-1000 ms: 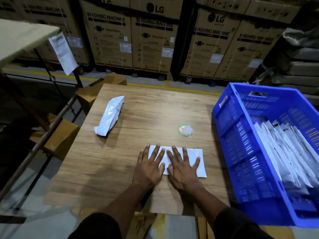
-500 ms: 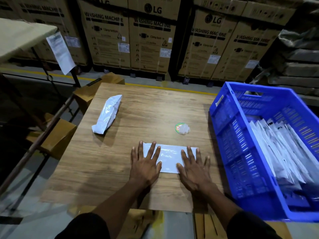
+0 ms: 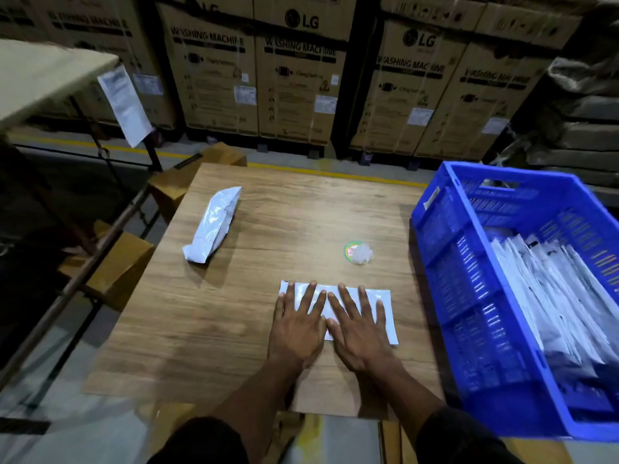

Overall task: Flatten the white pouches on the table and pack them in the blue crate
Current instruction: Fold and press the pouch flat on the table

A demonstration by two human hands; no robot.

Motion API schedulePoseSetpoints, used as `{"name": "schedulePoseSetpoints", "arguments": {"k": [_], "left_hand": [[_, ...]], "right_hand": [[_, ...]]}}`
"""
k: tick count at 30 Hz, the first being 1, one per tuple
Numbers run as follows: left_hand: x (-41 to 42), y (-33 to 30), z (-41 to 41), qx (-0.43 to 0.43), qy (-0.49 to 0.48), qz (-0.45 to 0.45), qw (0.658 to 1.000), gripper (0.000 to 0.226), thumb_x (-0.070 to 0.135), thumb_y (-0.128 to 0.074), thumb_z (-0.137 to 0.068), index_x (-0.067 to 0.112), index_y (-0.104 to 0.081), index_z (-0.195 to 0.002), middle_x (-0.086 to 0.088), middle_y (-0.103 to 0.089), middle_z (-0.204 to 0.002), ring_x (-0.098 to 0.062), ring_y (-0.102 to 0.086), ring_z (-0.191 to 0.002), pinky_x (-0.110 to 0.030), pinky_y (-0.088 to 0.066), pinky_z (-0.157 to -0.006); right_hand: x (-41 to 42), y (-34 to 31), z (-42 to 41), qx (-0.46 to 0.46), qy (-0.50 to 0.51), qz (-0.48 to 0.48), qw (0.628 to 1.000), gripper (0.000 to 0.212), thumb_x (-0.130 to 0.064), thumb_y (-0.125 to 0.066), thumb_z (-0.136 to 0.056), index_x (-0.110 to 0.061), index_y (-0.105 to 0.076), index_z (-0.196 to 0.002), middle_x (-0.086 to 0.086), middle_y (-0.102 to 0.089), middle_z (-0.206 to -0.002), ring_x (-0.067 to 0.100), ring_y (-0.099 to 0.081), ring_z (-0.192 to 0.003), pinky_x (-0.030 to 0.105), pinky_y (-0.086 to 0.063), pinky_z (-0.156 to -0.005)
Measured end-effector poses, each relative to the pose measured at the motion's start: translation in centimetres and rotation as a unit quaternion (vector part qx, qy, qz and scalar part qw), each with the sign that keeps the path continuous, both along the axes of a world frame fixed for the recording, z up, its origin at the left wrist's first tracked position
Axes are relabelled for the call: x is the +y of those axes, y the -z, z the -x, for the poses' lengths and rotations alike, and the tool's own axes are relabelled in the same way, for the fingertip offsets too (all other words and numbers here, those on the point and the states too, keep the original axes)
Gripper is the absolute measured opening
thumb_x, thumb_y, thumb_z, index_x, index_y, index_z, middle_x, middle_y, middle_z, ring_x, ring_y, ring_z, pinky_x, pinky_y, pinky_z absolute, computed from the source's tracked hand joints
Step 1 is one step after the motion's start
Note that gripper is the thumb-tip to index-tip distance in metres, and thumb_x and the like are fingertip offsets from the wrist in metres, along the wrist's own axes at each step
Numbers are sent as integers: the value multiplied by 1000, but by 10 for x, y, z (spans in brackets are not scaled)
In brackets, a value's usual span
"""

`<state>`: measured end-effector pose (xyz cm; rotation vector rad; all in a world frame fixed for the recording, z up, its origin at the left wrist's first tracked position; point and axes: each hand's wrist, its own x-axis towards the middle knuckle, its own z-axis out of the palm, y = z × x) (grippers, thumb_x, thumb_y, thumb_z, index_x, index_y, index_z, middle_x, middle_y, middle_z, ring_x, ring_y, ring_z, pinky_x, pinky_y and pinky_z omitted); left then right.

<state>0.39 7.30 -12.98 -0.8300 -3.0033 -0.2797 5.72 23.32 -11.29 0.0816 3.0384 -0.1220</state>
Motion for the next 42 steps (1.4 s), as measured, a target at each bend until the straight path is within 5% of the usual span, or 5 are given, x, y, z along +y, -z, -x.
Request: {"name": "schedulePoseSetpoints", "arguments": {"k": [10,16,31,37,42], "left_hand": [[-12,0,-6,-19,-14,-4,1000,65,57,-38,-93,31,-47,-151,1,-38,-162,-49,-34,-144,-66,-30,-111],[-10,0,-15,-26,-2,50,998,61,33,-34,-93,1,-60,-138,-20,-49,-151,-39,-24,-147,-56,-9,-121],[-40,-1,-25,-20,8,7,1000,64,52,-38,-95,26,-45,-153,2,-34,-163,-49,-32,-146,-65,-39,-103],[-45,3,-17,-25,20,29,999,66,57,-34,-97,30,-36,-156,6,-25,-167,-46,-27,-148,-69,-40,-102],[-48,0,-27,1,28,35,999,72,62,-34,-97,27,-29,-159,3,-16,-169,-43,-17,-152,-66,-21,-111]], "right_hand": [[15,-11,-19,-53,82,7,995,62,-63,-9,-100,-43,11,-155,-8,30,-161,36,27,-147,67,6,-113],[1,-15,-19,-17,1,-12,1000,63,-54,-25,-101,-26,-28,-157,-1,-16,-166,38,-15,-151,67,-6,-111],[13,-4,-40,-36,5,20,999,73,-73,-12,-95,-40,19,-153,-11,38,-156,25,37,-144,65,10,-113],[1,-15,-49,74,-91,-25,993,46,-50,-45,-91,-25,-54,-129,2,-41,-154,29,-26,-148,61,-17,-110],[3,-12,-50,136,-105,-31,985,20,-36,-48,-93,-27,-65,-97,1,-57,-139,29,-44,-139,63,-39,-104]]}}
